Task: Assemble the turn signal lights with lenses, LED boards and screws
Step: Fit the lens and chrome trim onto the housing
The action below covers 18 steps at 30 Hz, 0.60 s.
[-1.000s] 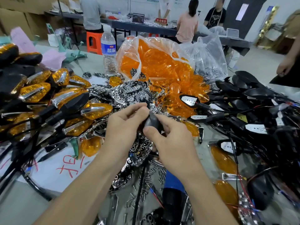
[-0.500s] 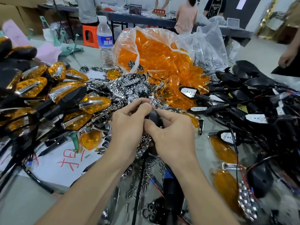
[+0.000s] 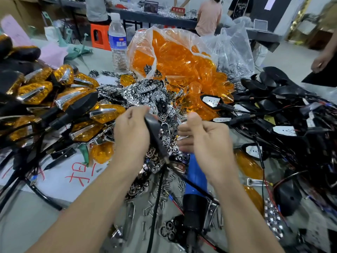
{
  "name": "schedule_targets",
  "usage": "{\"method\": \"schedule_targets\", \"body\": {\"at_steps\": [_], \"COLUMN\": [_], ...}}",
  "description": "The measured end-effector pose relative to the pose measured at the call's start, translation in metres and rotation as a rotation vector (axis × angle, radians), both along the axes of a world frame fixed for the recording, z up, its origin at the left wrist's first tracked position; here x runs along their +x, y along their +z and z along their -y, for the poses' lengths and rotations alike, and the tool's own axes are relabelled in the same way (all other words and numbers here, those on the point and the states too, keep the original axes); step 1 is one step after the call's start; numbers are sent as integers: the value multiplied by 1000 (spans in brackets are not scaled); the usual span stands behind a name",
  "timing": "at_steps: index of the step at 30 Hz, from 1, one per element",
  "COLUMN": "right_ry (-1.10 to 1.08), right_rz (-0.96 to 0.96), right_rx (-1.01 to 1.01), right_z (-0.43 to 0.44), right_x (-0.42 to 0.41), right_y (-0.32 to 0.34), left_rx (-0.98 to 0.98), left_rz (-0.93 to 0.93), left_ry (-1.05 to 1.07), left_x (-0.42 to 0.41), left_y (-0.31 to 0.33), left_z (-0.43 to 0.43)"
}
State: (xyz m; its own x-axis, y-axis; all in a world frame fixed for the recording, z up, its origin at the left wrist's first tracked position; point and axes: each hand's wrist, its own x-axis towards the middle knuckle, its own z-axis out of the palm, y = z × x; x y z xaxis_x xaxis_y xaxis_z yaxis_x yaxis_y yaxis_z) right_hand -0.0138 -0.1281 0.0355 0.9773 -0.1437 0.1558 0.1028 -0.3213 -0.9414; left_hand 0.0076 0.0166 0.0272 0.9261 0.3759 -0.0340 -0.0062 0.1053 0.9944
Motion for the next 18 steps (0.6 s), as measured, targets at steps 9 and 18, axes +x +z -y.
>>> {"method": "schedule_targets", "body": {"at_steps": [9,18], "right_ry": [521,426], "right_rz": [-228,-133], "right_rx": [-948,-1068], "right_z": [-7,-25], "right_x": [-12,-20], "right_y": [8,-1], "left_rx": [-266,37], "left_rz": [-123,-183], "left_ry": [-173,-229], "left_x": [10,9], "left_y": [5,-5], "left_z": [-27,-21]}}
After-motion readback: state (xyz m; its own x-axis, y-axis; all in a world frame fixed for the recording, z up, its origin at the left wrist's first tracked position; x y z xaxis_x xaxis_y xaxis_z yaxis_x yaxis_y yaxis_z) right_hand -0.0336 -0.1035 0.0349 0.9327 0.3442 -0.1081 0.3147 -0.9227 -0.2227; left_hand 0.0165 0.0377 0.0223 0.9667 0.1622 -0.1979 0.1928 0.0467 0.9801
